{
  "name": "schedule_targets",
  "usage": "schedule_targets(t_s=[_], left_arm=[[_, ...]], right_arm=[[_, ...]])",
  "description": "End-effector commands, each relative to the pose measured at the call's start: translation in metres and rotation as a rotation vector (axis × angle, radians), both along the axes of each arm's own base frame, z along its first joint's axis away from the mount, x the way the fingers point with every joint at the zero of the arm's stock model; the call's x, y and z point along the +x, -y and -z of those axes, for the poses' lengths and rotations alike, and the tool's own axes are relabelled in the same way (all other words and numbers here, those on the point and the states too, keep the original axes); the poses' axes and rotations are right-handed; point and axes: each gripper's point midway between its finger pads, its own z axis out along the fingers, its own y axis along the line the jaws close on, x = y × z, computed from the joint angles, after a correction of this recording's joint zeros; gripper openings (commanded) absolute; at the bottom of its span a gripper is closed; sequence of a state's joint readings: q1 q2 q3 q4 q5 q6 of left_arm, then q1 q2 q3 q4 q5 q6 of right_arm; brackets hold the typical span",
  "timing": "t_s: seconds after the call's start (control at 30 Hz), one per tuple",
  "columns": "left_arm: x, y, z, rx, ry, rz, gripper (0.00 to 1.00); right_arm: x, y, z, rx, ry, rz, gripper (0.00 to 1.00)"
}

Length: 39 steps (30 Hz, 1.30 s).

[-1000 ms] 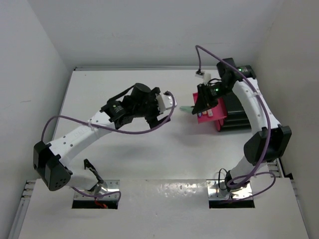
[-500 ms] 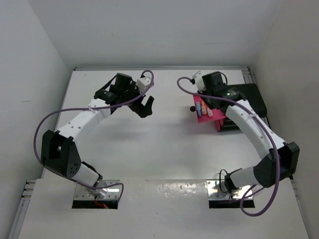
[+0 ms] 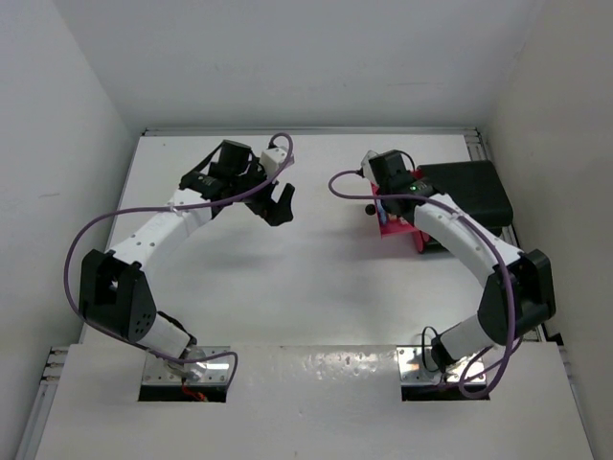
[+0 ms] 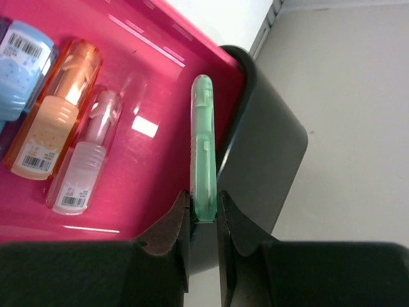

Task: Sort the stationery into containers
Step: Place the stationery in the drawer, then close the drawer in the storage box.

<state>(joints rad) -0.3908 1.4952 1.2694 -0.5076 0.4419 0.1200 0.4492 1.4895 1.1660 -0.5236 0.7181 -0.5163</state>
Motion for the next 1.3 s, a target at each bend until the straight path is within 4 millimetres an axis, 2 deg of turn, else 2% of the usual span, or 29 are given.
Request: schedule_targets(t_s=[0.0,0.07,0.17,0.27,0.3,0.33,0.5,0.6,0.67,0.7,0.77,0.8,0.9,0.93,0.97,1.0,1.03,1.07,1.1,1.13,1.27], left_arm=[[0.006,-0.002,-0.011,-0.021,0.033,-0.006,1.00],[0.008,-0.003,-0.008,-0.018,0.027,-0.013,1.00],[0.009,-0.005,-0.007,-0.018,0.022,-0.020,1.00],[0.011,-0.006,-0.008,-0.019,0.023,-0.025,1.00],[0.011,-0.006,-0.008,-0.018,0.025,-0.022,1.00],[0.011,-0.006,-0.008,-0.019,0.024,-0.023,1.00],[0.010,-0.005,-0.009,-0.029,0.026,-0.013,1.00],[0.006,0.001,-0.011,-0.055,0.020,0.018,1.00],[0.001,0.008,-0.012,-0.121,-0.010,0.057,1.00],[-0.001,0.012,-0.013,-0.153,-0.021,0.074,1.00],[-0.005,0.026,-0.011,-0.236,-0.049,0.103,1.00],[-0.008,0.032,-0.012,-0.273,-0.075,0.101,1.00],[-0.008,0.053,-0.013,-0.337,-0.082,0.112,1.00],[-0.006,0.059,-0.009,-0.335,-0.085,0.107,1.00],[-0.002,0.066,-0.011,-0.348,-0.072,0.101,1.00],[-0.005,0.078,-0.012,-0.350,-0.061,0.119,1.00],[-0.003,0.091,-0.013,-0.346,-0.039,0.121,1.00],[0.003,0.089,-0.006,-0.330,-0.040,0.095,1.00],[0.002,0.100,-0.009,-0.324,-0.027,0.097,1.00],[0.008,0.104,0.001,-0.305,-0.041,0.068,1.00],[0.018,0.120,0.020,-0.280,-0.096,-0.011,1.00]], right_arm=[[0.002,0.002,-0.007,-0.023,-0.023,0.027,0.12],[-0.002,0.002,-0.003,-0.020,-0.071,0.025,0.13],[-0.006,0.004,0.006,-0.027,-0.123,0.036,0.21],[-0.007,0.005,0.009,-0.031,-0.150,0.041,0.37],[-0.009,0.005,0.010,-0.033,-0.163,0.042,0.48],[-0.007,0.004,0.009,-0.030,-0.166,0.042,0.51],[-0.007,0.002,0.009,-0.026,-0.176,0.035,0.53],[-0.003,-0.012,-0.008,0.062,-0.154,0.010,0.53],[-0.003,-0.022,-0.018,0.122,-0.146,0.006,0.51],[0.000,-0.034,-0.030,0.185,-0.132,-0.022,0.49],[0.003,-0.040,-0.043,0.273,-0.107,-0.010,0.45],[0.006,-0.048,-0.057,0.327,-0.084,-0.028,0.43],[0.012,-0.043,-0.080,0.387,-0.015,0.007,0.22],[0.015,-0.032,-0.083,0.381,0.005,0.035,0.14],[0.018,-0.025,-0.088,0.377,0.040,0.054,0.00],[0.018,-0.016,-0.081,0.355,0.035,0.079,0.00],[0.019,0.002,-0.077,0.326,0.047,0.125,0.00],[0.019,0.012,-0.074,0.320,0.046,0.149,0.00],[0.019,0.019,-0.071,0.316,0.045,0.167,0.00],[0.019,0.033,-0.070,0.305,0.046,0.199,0.00],[0.017,0.060,-0.059,0.300,0.031,0.266,0.00]])
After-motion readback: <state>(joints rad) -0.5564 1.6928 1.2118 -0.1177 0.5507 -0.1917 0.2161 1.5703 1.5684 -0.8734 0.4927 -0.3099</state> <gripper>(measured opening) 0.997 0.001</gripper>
